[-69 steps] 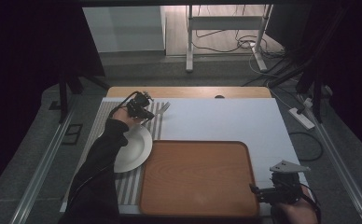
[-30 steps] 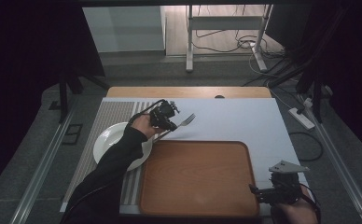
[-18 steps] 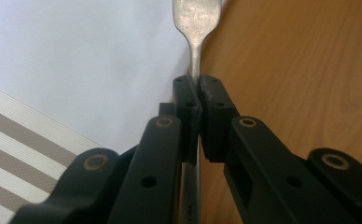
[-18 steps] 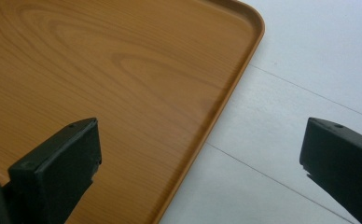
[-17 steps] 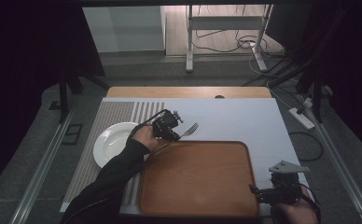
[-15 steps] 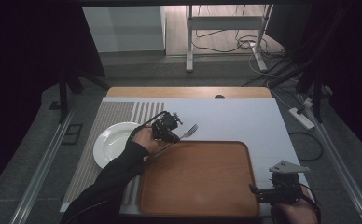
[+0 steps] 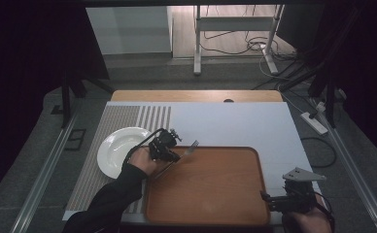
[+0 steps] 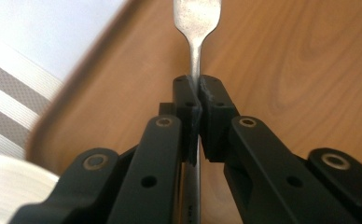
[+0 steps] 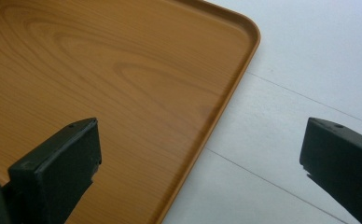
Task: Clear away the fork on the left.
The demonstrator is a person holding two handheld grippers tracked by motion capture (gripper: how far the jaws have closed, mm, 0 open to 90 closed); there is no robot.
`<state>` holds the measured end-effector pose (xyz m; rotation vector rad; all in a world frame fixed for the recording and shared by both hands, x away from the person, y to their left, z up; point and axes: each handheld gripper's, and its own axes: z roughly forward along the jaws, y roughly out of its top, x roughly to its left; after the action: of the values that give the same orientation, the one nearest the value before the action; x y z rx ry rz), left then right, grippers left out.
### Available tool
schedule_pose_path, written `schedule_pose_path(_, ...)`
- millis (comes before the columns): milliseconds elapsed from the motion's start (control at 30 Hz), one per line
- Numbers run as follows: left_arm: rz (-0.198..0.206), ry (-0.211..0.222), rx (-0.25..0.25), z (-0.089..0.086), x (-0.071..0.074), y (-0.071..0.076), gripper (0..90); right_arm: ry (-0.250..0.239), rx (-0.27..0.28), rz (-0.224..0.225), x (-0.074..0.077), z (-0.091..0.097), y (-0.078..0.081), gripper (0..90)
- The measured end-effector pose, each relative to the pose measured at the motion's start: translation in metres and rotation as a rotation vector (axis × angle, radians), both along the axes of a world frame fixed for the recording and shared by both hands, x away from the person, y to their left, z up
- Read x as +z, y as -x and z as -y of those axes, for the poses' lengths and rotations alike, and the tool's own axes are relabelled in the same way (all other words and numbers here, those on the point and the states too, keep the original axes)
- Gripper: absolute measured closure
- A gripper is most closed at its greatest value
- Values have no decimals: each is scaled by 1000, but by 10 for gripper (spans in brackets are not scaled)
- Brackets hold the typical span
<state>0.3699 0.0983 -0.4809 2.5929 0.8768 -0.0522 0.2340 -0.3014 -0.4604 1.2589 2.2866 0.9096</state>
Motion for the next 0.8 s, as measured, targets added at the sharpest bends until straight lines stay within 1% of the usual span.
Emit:
schedule_pose_path(167,-32,29,35,-5,-2,14,862,-2,0,1,0,0,0,0)
schedule_pose_path(300,-47,34,55,-7,-3,25,862,0,2,0,0,0,1,0)
schedule_pose_path(467,-46,29,67,-7,-3,40,862,-1,6,2,0,0,1,0)
schedule_pose_path(600,-43,39,86,-10,-5,52,861,0,8,2,0,0,1,0)
schedule_pose_path(700,-42,45,93,-10,-8,61,860,0,9,1,0,-1,1,0)
schedule_pose_path(800,-44,32,95,-7,-13,68,859,3,13,2,0,-1,1,0)
